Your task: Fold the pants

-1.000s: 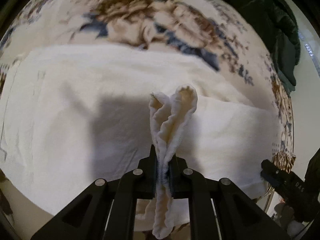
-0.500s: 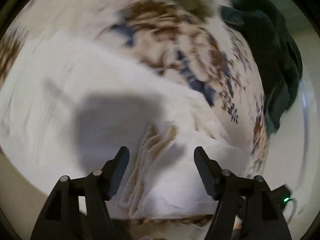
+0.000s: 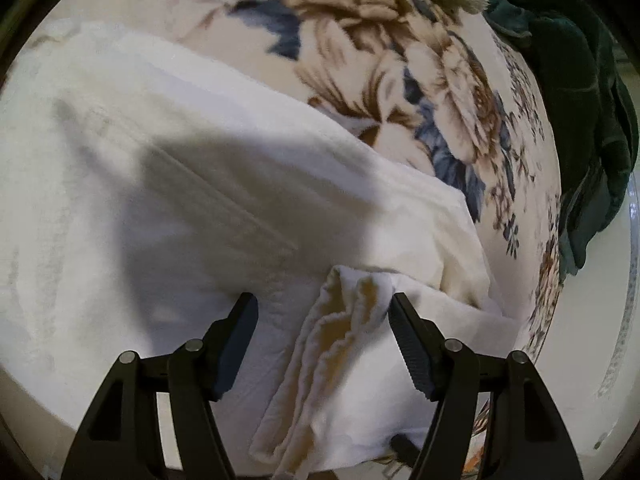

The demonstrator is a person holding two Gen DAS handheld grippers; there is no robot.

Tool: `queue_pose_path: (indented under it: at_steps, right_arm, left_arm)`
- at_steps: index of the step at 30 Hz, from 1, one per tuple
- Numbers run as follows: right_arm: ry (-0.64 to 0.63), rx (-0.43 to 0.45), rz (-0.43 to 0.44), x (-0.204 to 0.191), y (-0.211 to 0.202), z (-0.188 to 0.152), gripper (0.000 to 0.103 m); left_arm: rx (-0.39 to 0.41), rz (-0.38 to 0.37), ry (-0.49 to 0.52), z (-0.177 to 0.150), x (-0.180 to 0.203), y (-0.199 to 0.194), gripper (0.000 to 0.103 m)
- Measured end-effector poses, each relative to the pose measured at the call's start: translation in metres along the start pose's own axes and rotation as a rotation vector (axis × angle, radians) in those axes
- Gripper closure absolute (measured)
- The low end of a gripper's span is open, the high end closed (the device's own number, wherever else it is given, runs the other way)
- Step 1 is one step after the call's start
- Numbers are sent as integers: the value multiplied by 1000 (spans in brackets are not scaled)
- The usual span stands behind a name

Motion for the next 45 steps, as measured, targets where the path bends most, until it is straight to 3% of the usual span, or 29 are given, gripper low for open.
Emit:
queue_pose_path:
  at_steps: [2, 3, 4, 6, 7, 11, 14, 16, 18, 19, 20, 22, 26, 32, 36, 38, 41, 45]
  right_arm:
    - [-50, 3, -121, -10, -4, 7, 80]
    - [-77, 7, -181, -15, -6, 10, 66]
    - [-116, 15, -254, -22, -8, 13, 44]
    - [-174, 32, -328, -34, -11, 18, 22]
    - [-195, 36, -344, -39, -12, 20, 20]
    - [-228, 17, -336, -58, -6, 25, 20]
    - [-216, -15, -344, -64, 8, 28, 20]
    - [-199, -35, -357, -61, 15, 28, 20]
    - [-179, -45, -370, -60, 22, 31, 20]
    - [-173, -47, -380, -60, 23, 33, 20]
    - [-174, -46, -391, -62, 26, 36, 20]
    - [-171, -47, -423, -63, 29, 39, 20]
    - [-154, -79, -461, -61, 44, 41, 20]
    - [-169, -103, -497, -71, 66, 45, 20]
    - [-157, -104, -493, -77, 73, 49, 20]
    - [-149, -102, -485, -78, 74, 50, 20]
    - [-148, -106, -477, -83, 77, 55, 20]
    - [-141, -106, -456, -76, 70, 56, 20]
  left_arm:
    - [40, 11, 14, -7, -2, -15, 37]
    - [64, 20, 19, -11, -7, -24, 37]
    - [95, 37, 26, -15, -15, -35, 37]
    - [136, 106, 31, -24, -34, -48, 24]
    - [151, 146, 15, -31, -52, -53, 12]
    - [147, 156, -135, -44, -116, -58, 7]
    - [148, 108, -348, -46, -172, -49, 8]
    - [144, 12, -483, -43, -200, -38, 9]
    - [159, -57, -564, -37, -217, -27, 22]
    - [175, -73, -584, -32, -224, -24, 61]
    - [192, -79, -590, -28, -227, -25, 81]
    - [237, -87, -581, -23, -227, -30, 86]
    - [318, -32, -471, -27, -210, -58, 90]
    - [399, -56, -370, -21, -192, -91, 92]
    - [421, -52, -358, 1, -190, -83, 92]
    - [386, -37, -373, 11, -197, -63, 92]
    - [271, -41, -449, 8, -221, -23, 92]
    - [231, -155, -483, 1, -237, -20, 84]
Point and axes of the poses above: each gripper's, at about its wrist camera, not at the fingertips, and y roughly the way its jaws point, x to its right, z to its top, the point moved 4 cm from there along y, roughly the way its jaws point, and after that the axes turned 15 degrees about z, right-handed, at the moved point
